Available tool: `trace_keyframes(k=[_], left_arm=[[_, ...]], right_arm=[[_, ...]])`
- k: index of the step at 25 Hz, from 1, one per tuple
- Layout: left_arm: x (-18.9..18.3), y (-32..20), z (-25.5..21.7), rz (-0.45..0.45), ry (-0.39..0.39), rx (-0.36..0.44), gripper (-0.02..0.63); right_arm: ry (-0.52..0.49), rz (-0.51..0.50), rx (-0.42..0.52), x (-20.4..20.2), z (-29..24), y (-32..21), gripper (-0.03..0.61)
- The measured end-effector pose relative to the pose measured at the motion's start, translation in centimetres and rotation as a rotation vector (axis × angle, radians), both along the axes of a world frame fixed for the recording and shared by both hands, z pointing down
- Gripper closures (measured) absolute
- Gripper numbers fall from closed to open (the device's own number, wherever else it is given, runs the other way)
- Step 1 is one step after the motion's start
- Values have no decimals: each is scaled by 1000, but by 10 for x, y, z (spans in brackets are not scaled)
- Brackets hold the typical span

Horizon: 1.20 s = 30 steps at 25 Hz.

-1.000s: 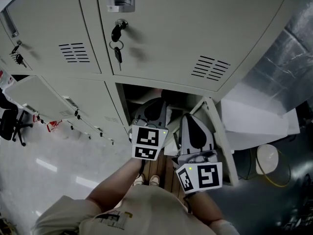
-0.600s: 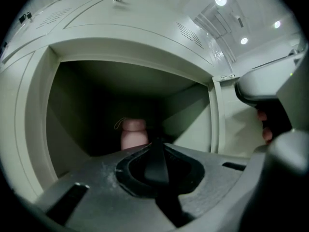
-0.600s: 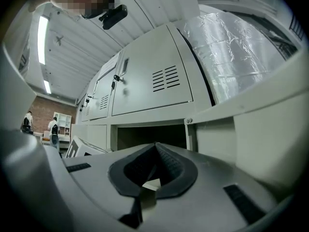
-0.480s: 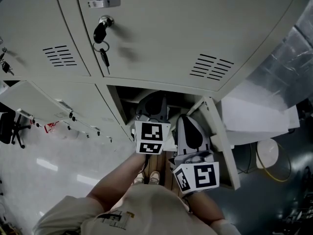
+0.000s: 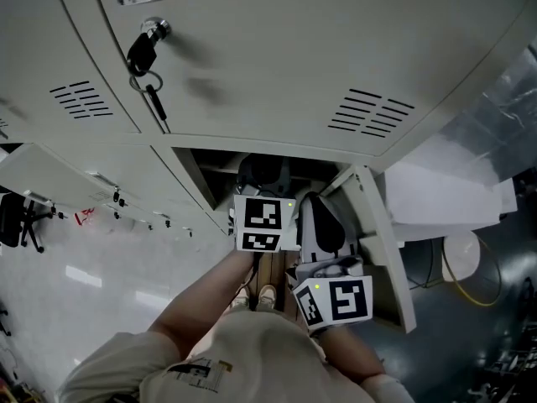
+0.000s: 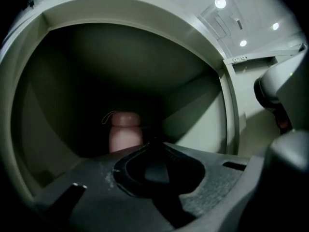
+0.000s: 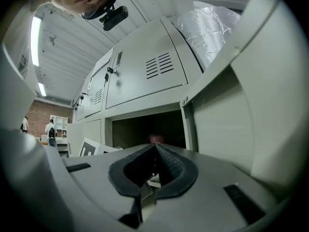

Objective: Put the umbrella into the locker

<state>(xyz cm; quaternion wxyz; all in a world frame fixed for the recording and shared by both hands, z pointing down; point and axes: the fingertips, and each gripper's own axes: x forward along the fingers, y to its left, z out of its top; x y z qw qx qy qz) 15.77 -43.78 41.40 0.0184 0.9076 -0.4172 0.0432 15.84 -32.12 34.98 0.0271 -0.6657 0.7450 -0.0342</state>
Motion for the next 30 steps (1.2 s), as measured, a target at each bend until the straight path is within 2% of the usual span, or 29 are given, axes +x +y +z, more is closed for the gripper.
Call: trace_keyframes(k=[11,18,30], left_arm=[[15,-12,11,18,-18,16,591],[20,-17,12,21,-52,30,591],[31,-16,19,90,-98,16,578]], right_arm=[[-45,16,-70,8,32,-10,571],[-22,37,-93,11,44,-11,571],[-45,90,-129,16,65,-7,571]])
